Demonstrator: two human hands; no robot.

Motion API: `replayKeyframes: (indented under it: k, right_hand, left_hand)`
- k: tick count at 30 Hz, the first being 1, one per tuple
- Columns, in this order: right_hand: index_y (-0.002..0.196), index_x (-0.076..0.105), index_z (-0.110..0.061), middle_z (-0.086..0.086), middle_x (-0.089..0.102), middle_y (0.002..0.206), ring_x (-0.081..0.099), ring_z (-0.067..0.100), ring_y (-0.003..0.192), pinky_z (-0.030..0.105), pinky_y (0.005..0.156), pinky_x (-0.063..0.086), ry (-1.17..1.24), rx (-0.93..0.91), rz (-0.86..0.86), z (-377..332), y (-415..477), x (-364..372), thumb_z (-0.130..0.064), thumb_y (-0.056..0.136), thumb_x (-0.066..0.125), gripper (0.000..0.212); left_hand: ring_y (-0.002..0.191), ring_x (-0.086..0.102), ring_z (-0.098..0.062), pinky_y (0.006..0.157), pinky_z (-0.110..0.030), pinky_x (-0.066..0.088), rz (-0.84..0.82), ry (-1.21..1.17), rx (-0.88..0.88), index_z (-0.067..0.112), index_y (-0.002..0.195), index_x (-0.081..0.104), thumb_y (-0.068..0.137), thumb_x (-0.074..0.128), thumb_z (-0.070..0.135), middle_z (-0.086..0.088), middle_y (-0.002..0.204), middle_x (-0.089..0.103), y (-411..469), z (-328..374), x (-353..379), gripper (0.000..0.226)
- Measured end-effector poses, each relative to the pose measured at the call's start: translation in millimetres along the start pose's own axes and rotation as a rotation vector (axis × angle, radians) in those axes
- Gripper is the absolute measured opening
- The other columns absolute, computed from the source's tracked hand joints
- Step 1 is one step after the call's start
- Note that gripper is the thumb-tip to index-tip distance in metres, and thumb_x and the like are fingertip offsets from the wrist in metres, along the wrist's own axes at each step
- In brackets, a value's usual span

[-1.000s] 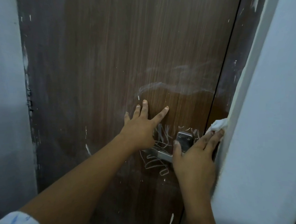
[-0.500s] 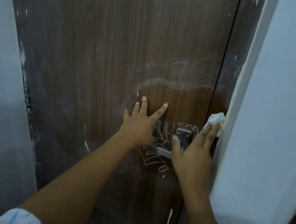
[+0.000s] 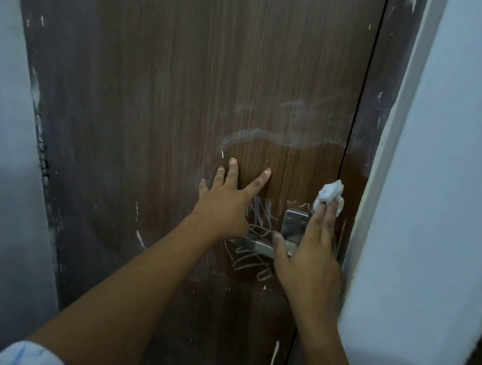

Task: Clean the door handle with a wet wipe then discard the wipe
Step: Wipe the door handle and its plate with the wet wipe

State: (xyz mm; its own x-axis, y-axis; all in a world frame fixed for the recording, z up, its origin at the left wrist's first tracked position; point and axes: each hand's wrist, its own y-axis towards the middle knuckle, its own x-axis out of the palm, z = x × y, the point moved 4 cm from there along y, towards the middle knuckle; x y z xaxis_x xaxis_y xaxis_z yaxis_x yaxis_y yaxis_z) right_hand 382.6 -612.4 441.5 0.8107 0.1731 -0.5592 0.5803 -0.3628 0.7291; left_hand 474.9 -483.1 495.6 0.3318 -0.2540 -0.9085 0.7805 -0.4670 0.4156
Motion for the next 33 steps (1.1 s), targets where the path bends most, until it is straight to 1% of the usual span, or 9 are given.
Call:
replayKeyframes:
  k: [3,8,12,16,23,26,28,30,33]
  right_hand:
    - [0.149,-0.003,-0.015,-0.001,-0.015,0.157,0.054,0.024,0.117,0.030,0.075,0.050,-0.014,0.043,0.020,-1.1,0.2,-1.7,-0.058,0.086,0.047,0.092]
    - [0.147,-0.012,-0.022,-0.007,-0.026,0.153,0.060,0.016,0.108,0.023,0.066,0.044,-0.052,-0.045,-0.106,-6.4,1.2,2.8,-0.063,0.087,0.038,0.089]
    - [0.148,-0.007,-0.023,-0.005,-0.014,0.156,0.060,0.021,0.109,0.029,0.070,0.050,-0.111,0.058,-0.057,0.7,-3.4,4.0,-0.065,0.087,0.035,0.085]
    - [0.148,-0.009,-0.021,0.000,-0.014,0.157,0.061,0.016,0.104,0.022,0.056,0.033,-0.169,0.020,-0.135,-14.0,2.9,10.9,-0.065,0.087,0.032,0.086]
    - [0.148,-0.009,-0.019,0.001,-0.014,0.157,0.064,0.017,0.096,0.023,0.051,0.030,-0.242,0.072,-0.123,-15.9,1.1,12.5,-0.065,0.087,0.034,0.087]
    - [0.148,-0.010,-0.017,0.003,-0.021,0.155,0.063,0.015,0.090,0.022,0.050,0.033,-0.218,-0.014,-0.207,-31.5,5.4,19.9,-0.061,0.087,0.040,0.089]
    - [0.148,-0.010,-0.018,0.001,-0.024,0.154,0.062,0.013,0.084,0.022,0.046,0.029,-0.207,-0.035,-0.243,-35.8,7.0,22.0,-0.060,0.087,0.042,0.090]
    - [0.149,-0.005,-0.020,-0.001,-0.017,0.156,0.062,0.014,0.086,0.021,0.044,0.023,-0.222,-0.003,-0.196,-33.6,6.8,20.4,-0.062,0.087,0.040,0.087]
    - [0.149,-0.001,-0.017,0.001,-0.008,0.158,0.063,0.017,0.092,0.022,0.049,0.031,-0.267,0.062,-0.127,-30.9,5.3,16.9,-0.063,0.087,0.034,0.084]
  left_hand:
    - [0.141,-0.011,-0.040,0.108,-0.063,0.003,0.007,-0.004,-0.002,0.055,0.133,-0.024,0.076,0.066,0.026,-0.015,0.153,-0.025,-0.6,-0.5,0.6,0.110]
    - [0.141,-0.012,-0.040,0.108,-0.063,0.002,0.004,-0.009,-0.008,0.056,0.132,-0.023,0.077,0.065,0.026,-0.014,0.153,-0.025,-0.1,-1.7,0.8,0.108]
    - [0.141,-0.013,-0.040,0.107,-0.064,0.001,-0.008,-0.011,-0.004,0.055,0.133,-0.022,0.077,0.065,0.028,-0.011,0.153,-0.025,-0.6,-5.1,1.6,0.107]
    - [0.141,-0.013,-0.040,0.108,-0.064,0.002,-0.010,-0.007,-0.008,0.055,0.134,-0.021,0.078,0.064,0.030,-0.010,0.153,-0.026,-1.0,-4.9,2.1,0.105]
    - [0.141,-0.013,-0.039,0.108,-0.064,0.001,-0.017,-0.027,-0.012,0.054,0.136,-0.017,0.077,0.064,0.027,-0.010,0.153,-0.025,-1.5,-6.5,1.4,0.104]
    - [0.141,-0.012,-0.040,0.107,-0.065,0.003,-0.022,-0.020,-0.018,0.053,0.137,-0.016,0.076,0.067,0.033,-0.010,0.154,-0.025,-0.9,-4.6,1.9,0.105]
    - [0.141,-0.012,-0.039,0.107,-0.065,0.004,-0.024,-0.027,-0.019,0.052,0.138,-0.015,0.074,0.068,0.037,-0.009,0.154,-0.025,-0.9,-4.0,2.8,0.106]
    - [0.141,-0.012,-0.040,0.107,-0.066,0.004,-0.021,-0.030,-0.020,0.052,0.138,-0.014,0.076,0.066,0.038,-0.009,0.154,-0.024,-1.7,-5.3,3.3,0.103]
    - [0.141,-0.012,-0.040,0.106,-0.067,0.004,-0.022,-0.028,-0.015,0.051,0.139,-0.013,0.078,0.062,0.030,-0.006,0.154,-0.024,-2.9,-8.7,2.1,0.099]
